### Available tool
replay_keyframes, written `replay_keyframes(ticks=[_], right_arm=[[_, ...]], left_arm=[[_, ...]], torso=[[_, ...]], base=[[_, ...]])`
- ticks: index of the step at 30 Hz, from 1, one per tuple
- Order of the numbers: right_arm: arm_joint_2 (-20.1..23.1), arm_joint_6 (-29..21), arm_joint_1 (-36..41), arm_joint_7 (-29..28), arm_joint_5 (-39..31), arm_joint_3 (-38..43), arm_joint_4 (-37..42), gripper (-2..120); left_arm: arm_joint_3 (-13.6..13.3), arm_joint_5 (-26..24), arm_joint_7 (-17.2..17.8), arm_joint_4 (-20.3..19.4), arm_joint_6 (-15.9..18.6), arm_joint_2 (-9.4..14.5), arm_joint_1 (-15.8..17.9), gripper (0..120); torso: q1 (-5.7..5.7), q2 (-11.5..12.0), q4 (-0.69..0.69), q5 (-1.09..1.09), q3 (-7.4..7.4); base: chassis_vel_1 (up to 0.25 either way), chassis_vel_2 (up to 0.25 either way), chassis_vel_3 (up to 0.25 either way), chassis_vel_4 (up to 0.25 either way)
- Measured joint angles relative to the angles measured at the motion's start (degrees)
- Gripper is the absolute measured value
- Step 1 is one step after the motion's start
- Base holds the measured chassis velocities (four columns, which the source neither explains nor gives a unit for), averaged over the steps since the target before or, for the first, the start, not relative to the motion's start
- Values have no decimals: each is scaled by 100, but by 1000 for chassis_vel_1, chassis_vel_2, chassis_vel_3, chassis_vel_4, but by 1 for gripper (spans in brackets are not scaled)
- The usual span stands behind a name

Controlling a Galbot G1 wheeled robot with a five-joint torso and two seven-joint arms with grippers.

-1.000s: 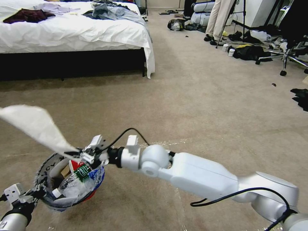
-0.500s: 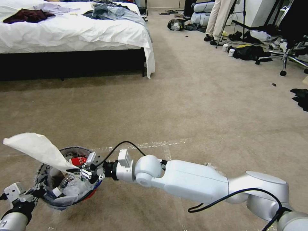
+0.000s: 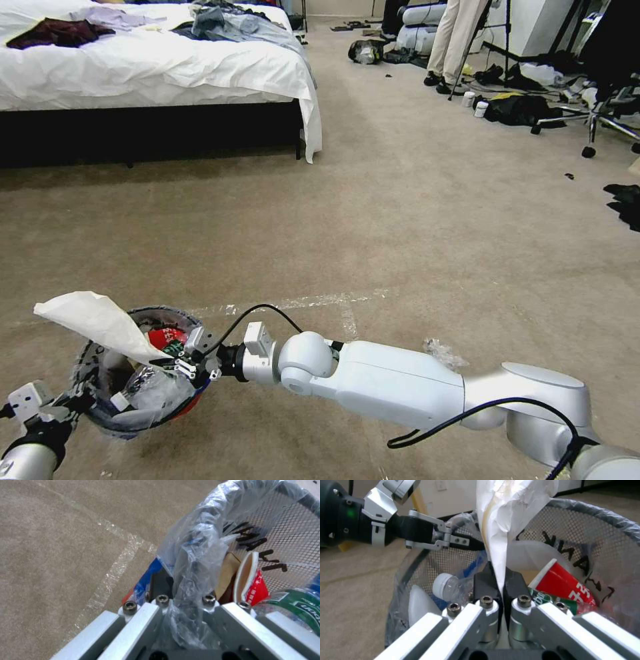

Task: Pick up the trash bin and place the garbage on the floor into it.

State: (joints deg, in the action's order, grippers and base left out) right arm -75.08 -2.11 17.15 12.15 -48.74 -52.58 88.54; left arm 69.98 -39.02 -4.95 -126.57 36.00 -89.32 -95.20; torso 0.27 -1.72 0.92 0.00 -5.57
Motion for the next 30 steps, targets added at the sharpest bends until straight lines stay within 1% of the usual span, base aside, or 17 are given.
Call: replay_keyframes(ticks=[14,15,16,19,20,22,23,24,25,26,27,28,29,30], right_arm=[[-65,0,1,-92,56,-100,-52,1],[-65,-16,-10,-103,58,-105,-34,6],[-65,-16,-10,-103,58,-105,-34,6],[-52,-27,-38,-128,64,-105,-5,21],[-52,-27,-38,-128,64,-105,-5,21],[-37,-29,-59,-131,72,-101,9,30],[-37,-29,-59,-131,72,-101,9,30],[-28,-30,-70,-131,73,-96,22,34],[-16,-33,-85,-133,73,-82,50,43],[-16,-33,-85,-133,73,-82,50,43],[-5,-37,-89,-133,73,-70,80,49],[-5,-37,-89,-133,73,-70,80,49],[0,-38,-89,-135,73,-64,92,56],[5,-41,-89,-137,73,-58,101,57]], left_arm=[[5,-10,-2,-4,-5,-5,13,1],[-3,-10,-3,4,-6,-8,20,1],[-3,-10,-3,4,-6,-8,20,1],[-9,-8,-6,16,-7,-10,22,1],[-9,-8,-6,16,-7,-10,22,1],[-9,-8,-7,16,-8,-7,22,1],[-9,-8,-7,16,-8,-7,22,1],[-9,-8,-7,16,-8,-3,21,1],[-6,-9,-7,17,-8,2,24,1],[-6,-9,-7,17,-8,2,24,1],[-7,-9,-7,16,-8,2,24,1],[-7,-9,-7,16,-8,2,24,1],[-11,-9,-8,16,-8,-3,25,1],[-13,-9,-8,16,-8,-5,26,1]], torso=[[0,0,0,0,0],[0,0,0,0,0],[0,0,0,0,0],[0,0,0,0,0],[0,0,0,0,0],[0,0,0,0,0],[0,0,0,0,0],[0,0,0,0,0],[0,0,0,0,0],[0,0,0,0,0],[0,0,0,0,0],[0,0,0,0,0],[0,0,0,0,0],[0,0,0,0,0]], base=[[0,0,0,0],[0,0,0,0],[0,0,0,0],[0,0,0,0],[0,0,0,0],[0,0,0,0],[0,0,0,0],[0,0,0,0],[0,0,0,0],[0,0,0,0],[0,0,0,0],[0,0,0,0],[0,0,0,0],[0,0,0,0]])
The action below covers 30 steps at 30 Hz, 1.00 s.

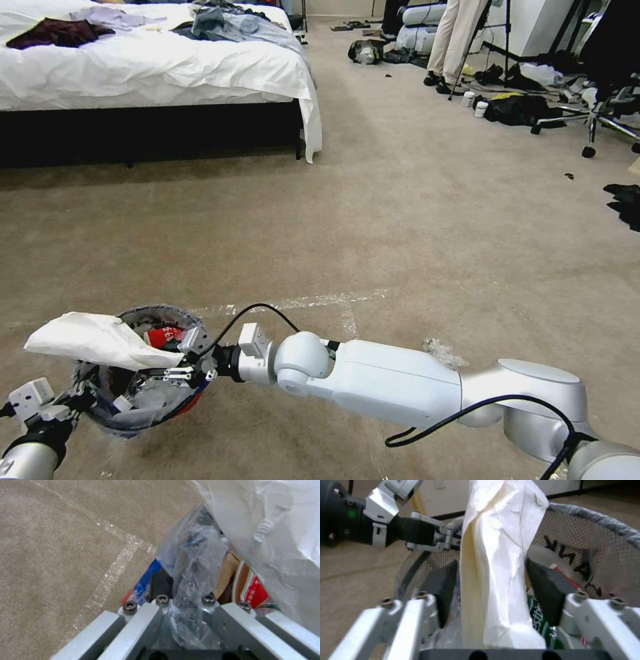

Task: Pick up the trash bin and place the garbage on the floor into it.

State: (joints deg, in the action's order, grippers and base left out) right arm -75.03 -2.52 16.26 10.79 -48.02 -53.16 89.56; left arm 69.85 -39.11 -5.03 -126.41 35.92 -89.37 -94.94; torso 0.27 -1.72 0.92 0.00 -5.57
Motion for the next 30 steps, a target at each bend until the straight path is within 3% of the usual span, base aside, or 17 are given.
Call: replay_keyframes(ticks=[1,3,10,25,30], right_arm=[[0,0,0,0,0,0,0,57],[29,-1,7,-4,6,19,32,71],[146,3,36,-5,30,92,163,96],[368,106,135,18,58,495,455,100],[544,156,305,38,16,1117,686,100]], left_arm=[[0,0,0,0,0,0,0,1],[-3,3,1,2,0,-2,4,1],[6,5,9,8,0,22,8,1],[-3,43,9,91,0,31,6,1],[7,47,10,121,0,59,-1,1]], torso=[[0,0,0,0,0],[0,0,0,0,0],[0,0,0,0,0],[0,0,0,0,0],[0,0,0,1,0]], base=[[0,0,0,0],[0,0,0,0],[0,0,0,0],[0,0,0,0],[0,0,0,0]])
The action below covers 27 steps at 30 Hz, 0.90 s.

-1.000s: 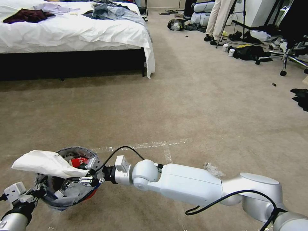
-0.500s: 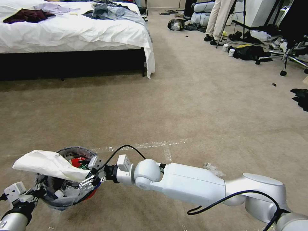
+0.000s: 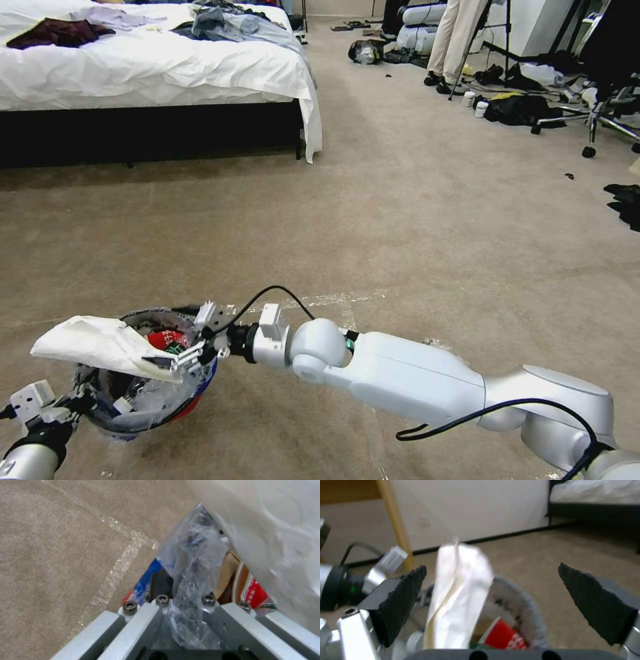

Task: Pick up the trash bin and place the garbage on the floor into it.

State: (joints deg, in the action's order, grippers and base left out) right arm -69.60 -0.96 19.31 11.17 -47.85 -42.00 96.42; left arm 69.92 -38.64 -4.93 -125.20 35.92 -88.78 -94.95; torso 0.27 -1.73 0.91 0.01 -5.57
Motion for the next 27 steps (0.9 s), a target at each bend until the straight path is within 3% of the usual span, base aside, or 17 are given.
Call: replay_keyframes(ticks=[7,19,27], right_arm=[[267,56,190,75,0,394,81,100],[207,119,387,31,-15,655,65,100],[612,29,553,-38,-131,1288,169,100]], left_arm=[[-6,5,-1,41,0,11,17,1],[-7,17,-4,50,0,10,6,1],[-20,-53,57,78,95,42,7,1]], torso=[[0,0,1,0,0],[0,0,0,0,0],[0,0,1,-1,0]], base=[[0,0,0,0],[0,0,0,0],[0,0,0,0]])
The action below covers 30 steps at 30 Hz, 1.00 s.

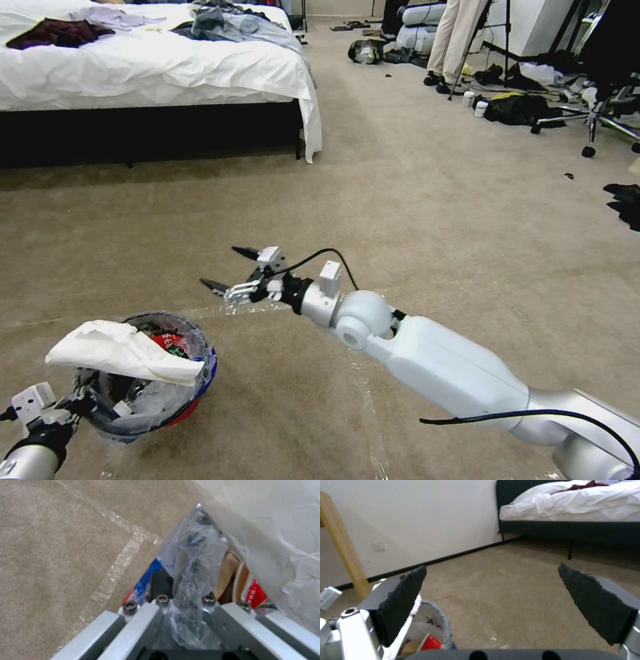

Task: Pick up the trash bin and place the garbage on the floor into it.

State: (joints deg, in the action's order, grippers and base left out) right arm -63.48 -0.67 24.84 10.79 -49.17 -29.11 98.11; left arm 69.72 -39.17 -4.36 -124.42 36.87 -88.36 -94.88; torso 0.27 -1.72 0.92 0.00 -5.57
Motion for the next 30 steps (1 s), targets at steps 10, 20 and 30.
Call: replay_keyframes(ticks=[10,20,30], right_arm=[[216,-15,180,-21,12,320,154,100],[584,-200,505,-116,-8,1066,503,100],[1230,-698,1704,-960,158,2424,1158,100]], left_arm=[[26,-630,305,-155,368,97,-65,1],[26,-799,351,-164,460,114,-104,1],[37,-884,358,-207,480,155,-210,1]], torso=[[0,0,-1,1,0],[0,0,-1,0,0],[0,0,-1,1,0]], base=[[0,0,0,0],[0,0,0,0],[0,0,0,0]])
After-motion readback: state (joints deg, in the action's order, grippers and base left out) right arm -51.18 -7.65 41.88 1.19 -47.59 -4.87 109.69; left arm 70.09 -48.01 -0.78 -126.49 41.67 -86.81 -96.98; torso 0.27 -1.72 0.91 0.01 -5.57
